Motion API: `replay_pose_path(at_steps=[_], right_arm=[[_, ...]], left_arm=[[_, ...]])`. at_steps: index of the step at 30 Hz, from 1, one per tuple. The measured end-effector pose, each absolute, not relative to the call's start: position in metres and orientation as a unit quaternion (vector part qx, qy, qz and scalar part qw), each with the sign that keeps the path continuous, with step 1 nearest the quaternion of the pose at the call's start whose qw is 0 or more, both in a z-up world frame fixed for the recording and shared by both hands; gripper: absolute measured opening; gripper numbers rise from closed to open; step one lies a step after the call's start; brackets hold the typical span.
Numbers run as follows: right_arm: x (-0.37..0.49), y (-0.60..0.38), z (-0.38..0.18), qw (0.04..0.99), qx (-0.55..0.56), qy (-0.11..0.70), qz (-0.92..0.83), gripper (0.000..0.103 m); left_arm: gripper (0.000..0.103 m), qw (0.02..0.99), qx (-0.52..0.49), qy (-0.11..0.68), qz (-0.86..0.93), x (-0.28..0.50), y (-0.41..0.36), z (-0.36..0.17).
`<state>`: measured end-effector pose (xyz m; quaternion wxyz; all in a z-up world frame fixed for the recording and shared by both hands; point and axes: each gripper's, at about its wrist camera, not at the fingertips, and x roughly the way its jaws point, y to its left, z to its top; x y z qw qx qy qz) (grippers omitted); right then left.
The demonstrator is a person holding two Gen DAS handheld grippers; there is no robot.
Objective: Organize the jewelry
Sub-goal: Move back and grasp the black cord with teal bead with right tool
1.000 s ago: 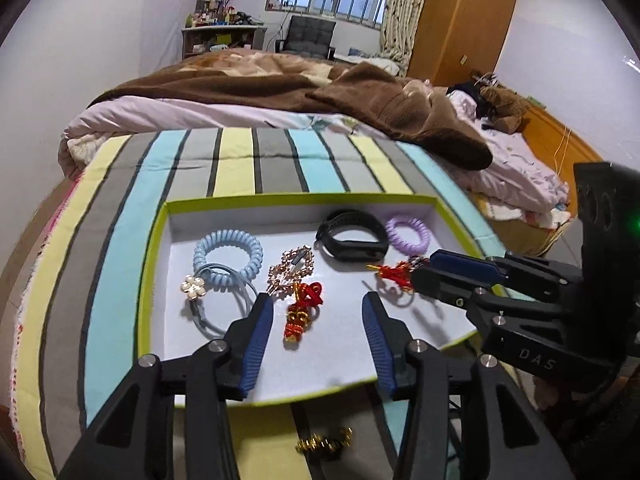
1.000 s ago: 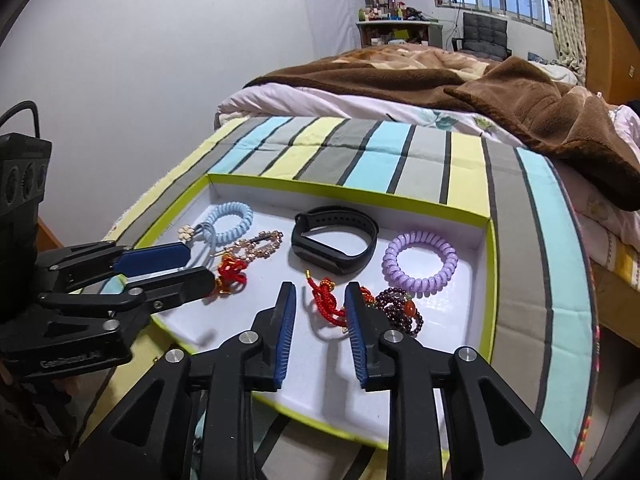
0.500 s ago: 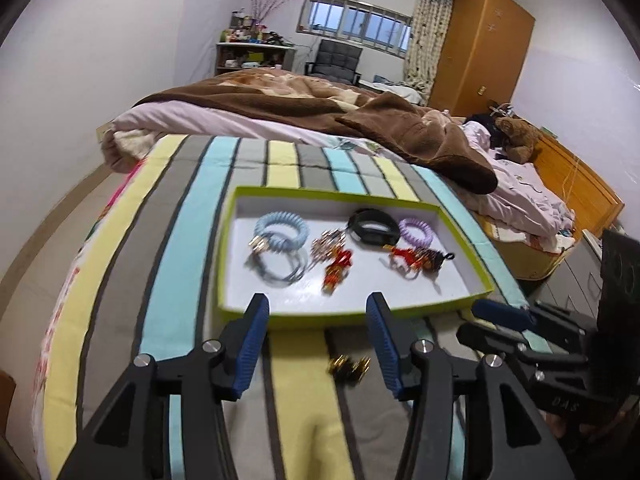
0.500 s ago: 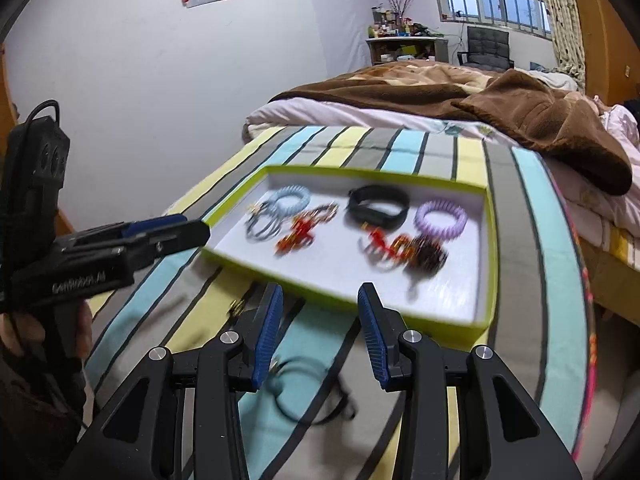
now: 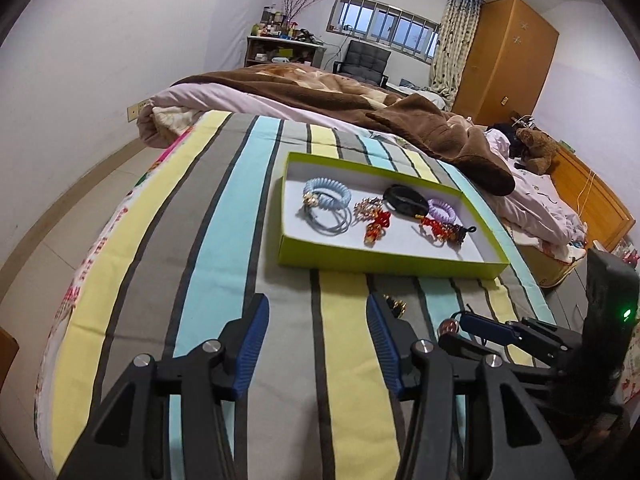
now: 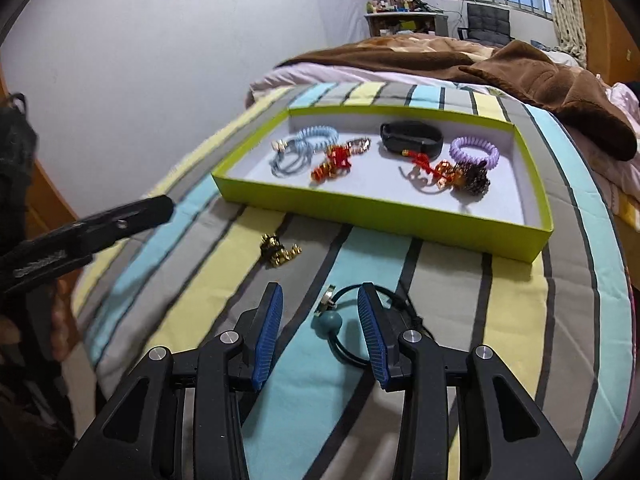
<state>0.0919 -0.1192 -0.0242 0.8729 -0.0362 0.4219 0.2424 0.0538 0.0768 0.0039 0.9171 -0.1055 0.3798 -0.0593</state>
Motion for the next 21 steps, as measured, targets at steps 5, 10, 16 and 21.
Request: replay_pose_path(at_steps=[5, 10, 16, 21], right_arm=[[0.088, -0.108, -0.032, 0.878, -0.062, 0.422, 0.216, 0.04], [0.089, -0.107, -0.033, 0.883, -0.062, 0.419, 0.201, 0.04], [0.087, -0.108, -0.032, 0.887, -0.065, 0.415, 0.191, 0.016], [0.085, -0.115, -0.03, 0.887, -0.055, 0.414, 0.198, 0.016]], left_arm=[[0.053, 0.915, -0.109, 0.384, -0.061, 0.048, 0.08, -0.002], [0.053, 0.913, -0.115, 0.387, -0.063, 0.046, 0.082, -0.004], [0.053, 0.911, -0.112, 0.392, -0.069, 0.051, 0.076, -0.007], [0.053, 0.907, -0.108, 0.399, -0.083, 0.057, 0.065, -0.01]])
